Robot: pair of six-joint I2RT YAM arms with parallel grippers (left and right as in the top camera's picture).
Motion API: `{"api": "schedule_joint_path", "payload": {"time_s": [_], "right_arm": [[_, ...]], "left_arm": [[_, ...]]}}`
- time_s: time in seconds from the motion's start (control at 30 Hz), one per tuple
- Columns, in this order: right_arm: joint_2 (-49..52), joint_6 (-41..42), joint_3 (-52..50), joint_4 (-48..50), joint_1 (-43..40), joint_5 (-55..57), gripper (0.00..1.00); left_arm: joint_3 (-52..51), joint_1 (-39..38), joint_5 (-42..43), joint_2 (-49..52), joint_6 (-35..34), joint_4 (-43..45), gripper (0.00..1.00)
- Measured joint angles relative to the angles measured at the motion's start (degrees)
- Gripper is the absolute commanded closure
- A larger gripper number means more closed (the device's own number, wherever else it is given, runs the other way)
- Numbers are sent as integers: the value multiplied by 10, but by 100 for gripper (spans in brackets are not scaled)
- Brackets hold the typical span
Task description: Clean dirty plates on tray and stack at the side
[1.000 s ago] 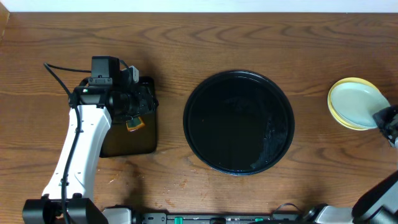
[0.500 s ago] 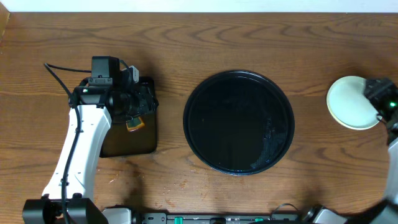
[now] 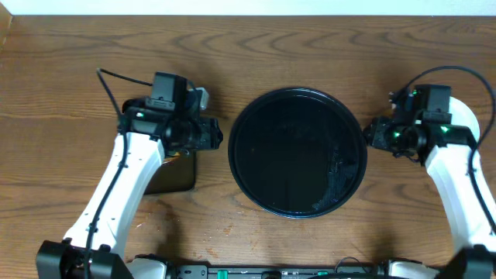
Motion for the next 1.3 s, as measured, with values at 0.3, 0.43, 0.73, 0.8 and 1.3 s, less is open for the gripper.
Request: {"api": "schedule_joint_path", "payload": {"time_s": [0.3,0.43,0.73,0.8,1.3], "right_arm": [[88,-28,0,-11,0,15,50],[130,-44,-2,3,0,22,56],[181,-98,-12,66,0,-1,56],[181,-105,-12,68,0,-6,56],[165,-122,-21,54,0,-12,54]], "left_arm": [[-13,-44,-18,82,-4,40,41],[-13,-47,-21,130,-5,48,41],[-14,-47,-22,169,-5,71,41],[-14,-47,-22,169,-5,74,41],[-14,-45,-23,162,-7,27,49]]}}
